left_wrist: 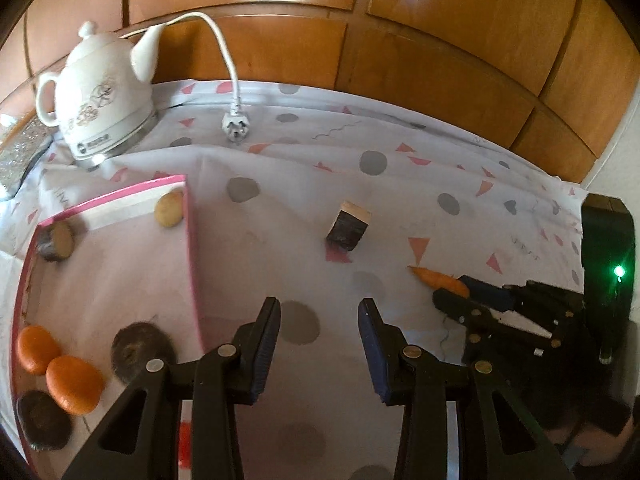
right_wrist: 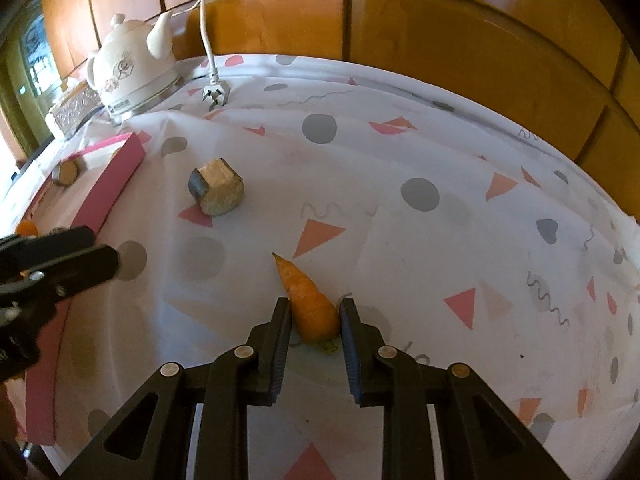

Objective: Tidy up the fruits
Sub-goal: 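Grasp the dark cylindrical chunk with the left tool, then carry the chunk toward the pink tray with the left tool while the right tool carries the carrot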

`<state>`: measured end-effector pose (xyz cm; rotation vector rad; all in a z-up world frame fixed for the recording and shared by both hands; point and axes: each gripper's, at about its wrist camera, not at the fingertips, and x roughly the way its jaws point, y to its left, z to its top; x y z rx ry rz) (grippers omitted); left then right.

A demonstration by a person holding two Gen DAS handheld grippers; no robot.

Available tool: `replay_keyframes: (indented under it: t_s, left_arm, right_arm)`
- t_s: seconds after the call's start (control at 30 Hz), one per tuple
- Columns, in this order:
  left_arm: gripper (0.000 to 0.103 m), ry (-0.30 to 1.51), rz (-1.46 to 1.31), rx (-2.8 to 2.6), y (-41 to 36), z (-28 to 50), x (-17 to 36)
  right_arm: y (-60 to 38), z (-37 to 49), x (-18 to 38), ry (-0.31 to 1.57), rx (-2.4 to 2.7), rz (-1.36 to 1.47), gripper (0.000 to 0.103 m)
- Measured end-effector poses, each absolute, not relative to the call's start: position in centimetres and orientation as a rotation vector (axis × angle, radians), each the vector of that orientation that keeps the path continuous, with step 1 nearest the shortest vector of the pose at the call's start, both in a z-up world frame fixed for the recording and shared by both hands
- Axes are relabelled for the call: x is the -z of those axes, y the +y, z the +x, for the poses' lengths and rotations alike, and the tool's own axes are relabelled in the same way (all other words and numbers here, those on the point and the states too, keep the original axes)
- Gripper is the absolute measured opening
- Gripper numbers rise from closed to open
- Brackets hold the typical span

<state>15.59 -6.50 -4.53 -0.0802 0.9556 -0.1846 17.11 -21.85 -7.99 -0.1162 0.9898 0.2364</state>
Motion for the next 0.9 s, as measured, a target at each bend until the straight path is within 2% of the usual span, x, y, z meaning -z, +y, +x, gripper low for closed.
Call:
replay_keyframes:
  t_s: [0.03, 0.13, 0.53, 0.6, 0.63, 0.9]
  left_arm:
    - [0.041, 0.949, -0.073, 0.192, -6.8, 16.0, 4.5]
    - [0.05, 0.939, -0.041, 0.193, -7.6, 17.1, 4.5]
    - [0.05, 0.953, 0.012, 0.226, -10.0, 22.1, 6.4]
    - [0.037, 0.963, -0.002, 0.234, -9.9, 22.6, 7.0]
    - [0.027, 0.975, -0.008, 0.237, -9.7, 23.0, 7.4]
    - [0.026, 0.968, -0.074, 0.273, -8.9, 20.9, 6.2]
  right_arm:
    - [-21.9, 17.1, 8.0, 0.987, -0.235, -0.108, 0.025]
    - [-22.1, 16.9, 8.1, 0.979, -0.24, -0.095, 0.024]
    - [-22.4, 17.0, 8.2, 0.978, -0.233, -0.045, 0.025]
    - [-22.5, 17.0, 8.2, 0.976, -0.231, -0.037, 0.025]
    - [-22.5, 17.0, 8.2, 0.974, -0.229, -0.035, 0.025]
    - [-22.5, 16.6, 8.2, 0.964, -0.215, -0.025, 0.024]
